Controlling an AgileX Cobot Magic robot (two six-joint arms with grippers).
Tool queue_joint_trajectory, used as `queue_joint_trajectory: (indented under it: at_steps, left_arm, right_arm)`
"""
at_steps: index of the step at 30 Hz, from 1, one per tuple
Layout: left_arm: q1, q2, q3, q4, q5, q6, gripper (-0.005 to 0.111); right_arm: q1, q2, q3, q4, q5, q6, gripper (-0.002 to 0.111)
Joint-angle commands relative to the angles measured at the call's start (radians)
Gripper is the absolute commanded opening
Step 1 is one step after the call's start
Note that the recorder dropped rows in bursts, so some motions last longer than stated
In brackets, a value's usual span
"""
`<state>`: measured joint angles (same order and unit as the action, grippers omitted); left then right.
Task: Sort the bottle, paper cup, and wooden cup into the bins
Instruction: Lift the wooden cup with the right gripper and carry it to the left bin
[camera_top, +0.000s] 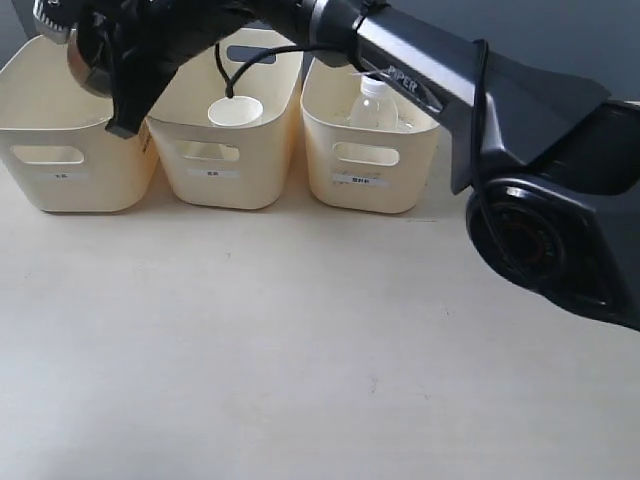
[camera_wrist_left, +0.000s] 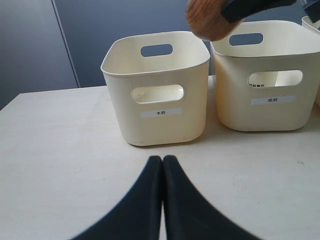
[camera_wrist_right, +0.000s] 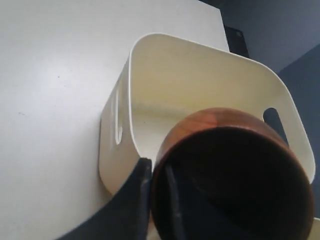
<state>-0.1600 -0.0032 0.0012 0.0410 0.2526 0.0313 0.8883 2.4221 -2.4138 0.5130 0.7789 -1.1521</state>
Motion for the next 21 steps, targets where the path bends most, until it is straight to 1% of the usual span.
queue_joint_trajectory:
  at_steps: [1,4,10,21]
  left_arm:
    - [-0.003,0.003,-0.001,0.002,-0.014,-0.003,0.000]
    - [-0.003,0.003,-0.001,0.002,-0.014,-0.003,0.000]
    - [-0.003,0.003,-0.001,0.002,-0.014,-0.003,0.000]
    - [-0.003,0.003,-0.001,0.002,-0.014,-0.003,0.000]
  right_arm:
    - [-0.019,0.031,-0.005,0.158,-0.064,-0.163,-0.001]
    - [-0.019,0.035,-0.005,0.195,-0.093,-0.210,-0.001]
    - [-0.019,0.095,-0.005,0.336,-0.183,-0.337,-0.001]
    - [-0.019,0.124,-0.005,0.364,-0.244,-0.310,-0.001]
